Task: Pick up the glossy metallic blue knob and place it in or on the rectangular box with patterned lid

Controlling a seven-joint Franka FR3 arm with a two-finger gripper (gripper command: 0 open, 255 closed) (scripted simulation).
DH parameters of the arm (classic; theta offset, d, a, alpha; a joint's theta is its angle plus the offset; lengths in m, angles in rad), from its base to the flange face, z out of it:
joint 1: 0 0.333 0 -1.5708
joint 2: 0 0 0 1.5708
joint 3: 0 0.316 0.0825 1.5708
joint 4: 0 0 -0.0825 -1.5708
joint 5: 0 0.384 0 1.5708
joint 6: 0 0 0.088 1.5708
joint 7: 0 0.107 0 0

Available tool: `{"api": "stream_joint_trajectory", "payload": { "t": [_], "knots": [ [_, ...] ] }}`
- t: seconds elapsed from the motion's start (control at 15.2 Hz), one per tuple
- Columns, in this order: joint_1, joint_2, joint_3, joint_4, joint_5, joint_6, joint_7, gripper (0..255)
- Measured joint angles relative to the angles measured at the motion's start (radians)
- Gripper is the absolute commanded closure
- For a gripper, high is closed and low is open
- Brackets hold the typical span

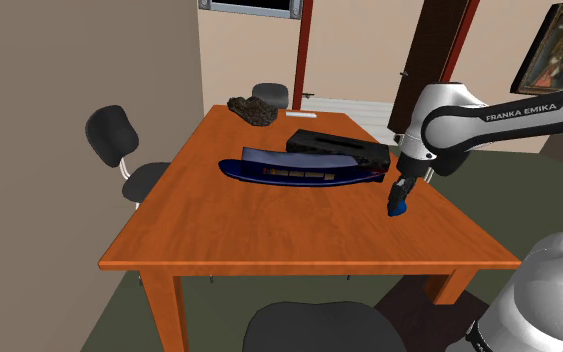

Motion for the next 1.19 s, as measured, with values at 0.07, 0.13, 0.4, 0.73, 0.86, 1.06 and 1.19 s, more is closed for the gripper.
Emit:
{"api": "stream_joint_trajectory", "payload": {
  "t": [0.07,0.13,0.4,0.73,0.86,1.06,1.19],
  "knots": [
    [0.000,0.000,0.000,0.000,0.000,0.000,0.000,255],
    [0.000,0.000,0.000,0.000,0.000,0.000,0.000,255],
    [0.000,0.000,0.000,0.000,0.000,0.000,0.000,255],
    [0.000,-0.006,0.001,0.014,0.001,-0.019,-0.001,255],
    [0.000,-0.017,0.004,0.032,0.003,-0.049,-0.002,255],
    [0.003,-0.029,0.010,0.063,0.008,-0.092,0.000,255],
    [0.003,-0.036,0.012,0.087,0.010,-0.122,-0.001,255]
  ]
}}
